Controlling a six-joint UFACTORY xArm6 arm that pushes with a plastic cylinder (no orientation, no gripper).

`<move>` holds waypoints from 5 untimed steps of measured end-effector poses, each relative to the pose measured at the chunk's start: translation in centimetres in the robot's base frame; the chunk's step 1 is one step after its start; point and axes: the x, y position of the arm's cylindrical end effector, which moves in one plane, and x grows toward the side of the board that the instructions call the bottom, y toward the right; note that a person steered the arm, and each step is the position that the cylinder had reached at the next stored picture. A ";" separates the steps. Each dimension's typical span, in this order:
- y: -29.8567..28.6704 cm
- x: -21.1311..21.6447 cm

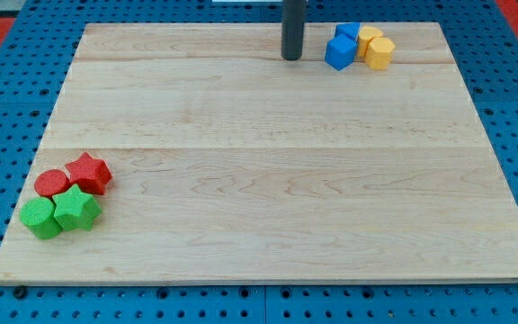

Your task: Move yellow blocks towards up

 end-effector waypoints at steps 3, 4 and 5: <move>4.8 2.3; 8.7 4.7; 12.0 4.3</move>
